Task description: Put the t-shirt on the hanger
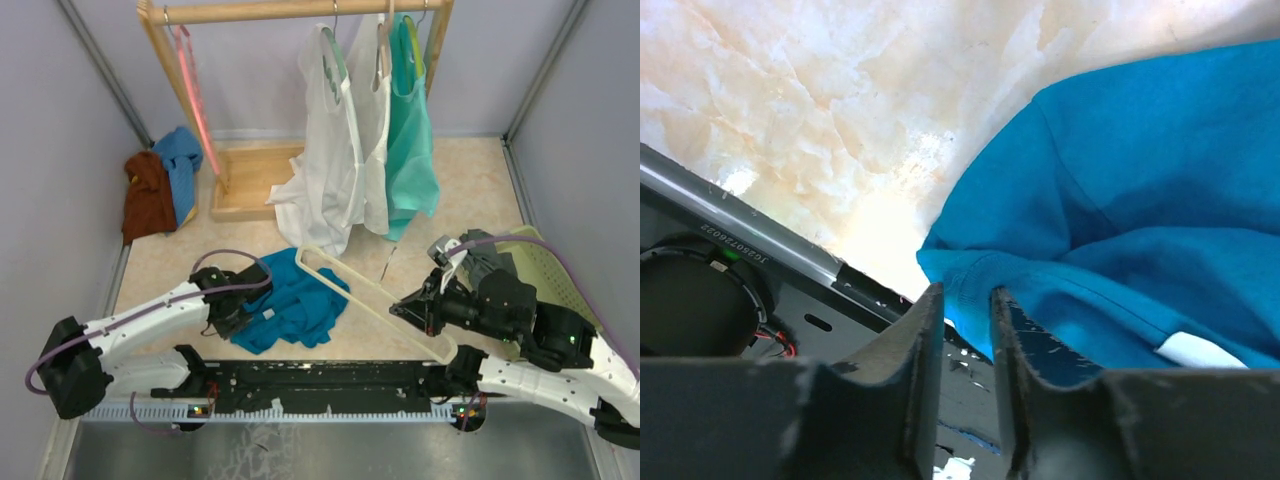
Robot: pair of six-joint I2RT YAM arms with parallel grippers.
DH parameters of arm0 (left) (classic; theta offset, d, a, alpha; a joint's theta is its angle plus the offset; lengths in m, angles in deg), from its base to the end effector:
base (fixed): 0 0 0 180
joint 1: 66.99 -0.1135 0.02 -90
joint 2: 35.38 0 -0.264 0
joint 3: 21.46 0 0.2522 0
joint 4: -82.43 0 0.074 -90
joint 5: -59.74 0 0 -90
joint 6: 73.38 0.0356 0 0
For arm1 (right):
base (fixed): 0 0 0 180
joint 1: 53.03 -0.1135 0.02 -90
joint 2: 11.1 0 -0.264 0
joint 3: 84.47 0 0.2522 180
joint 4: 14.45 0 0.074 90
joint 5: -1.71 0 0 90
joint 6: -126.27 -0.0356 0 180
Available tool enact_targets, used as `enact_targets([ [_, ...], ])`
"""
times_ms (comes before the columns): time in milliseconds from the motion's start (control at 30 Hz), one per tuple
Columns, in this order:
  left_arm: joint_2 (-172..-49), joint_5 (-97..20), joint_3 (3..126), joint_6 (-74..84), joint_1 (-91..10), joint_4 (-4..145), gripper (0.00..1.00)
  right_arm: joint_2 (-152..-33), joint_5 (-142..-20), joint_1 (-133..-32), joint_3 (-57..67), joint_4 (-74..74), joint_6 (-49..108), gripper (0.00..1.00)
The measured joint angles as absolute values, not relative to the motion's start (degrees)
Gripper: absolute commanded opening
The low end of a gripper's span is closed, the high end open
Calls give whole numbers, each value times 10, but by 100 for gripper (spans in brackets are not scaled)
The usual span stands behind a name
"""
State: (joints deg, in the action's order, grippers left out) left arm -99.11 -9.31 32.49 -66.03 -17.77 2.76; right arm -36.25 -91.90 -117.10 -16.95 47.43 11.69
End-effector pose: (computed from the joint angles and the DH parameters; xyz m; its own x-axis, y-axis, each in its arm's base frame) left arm 0.1094 -0.1073 0.2002 -0.7827 -0.5107 -0.3558 -0.5576 0.8293 0.0362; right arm 0.0329 0.0625 0.3591 -0.4954 -0.0694 -0.8659 -0.7319 0.5703 0.3730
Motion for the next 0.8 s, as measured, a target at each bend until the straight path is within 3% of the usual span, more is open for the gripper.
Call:
enact_targets([
  [167,-1023,-96,319,-658,-179,34,21,-362,-916,-1171,-170,470,116,0],
  [300,-1046,-99,313,-653,-179,46,1,-362,-914,-1171,-170,468,116,0],
  [533,-1082,-96,374,-625,-179,30,0,-363,-914,-1171,-170,469,116,0],
  [800,-1137,-46,609,-570,-154,-64,0,-399,-889,-1171,-169,482,117,0],
])
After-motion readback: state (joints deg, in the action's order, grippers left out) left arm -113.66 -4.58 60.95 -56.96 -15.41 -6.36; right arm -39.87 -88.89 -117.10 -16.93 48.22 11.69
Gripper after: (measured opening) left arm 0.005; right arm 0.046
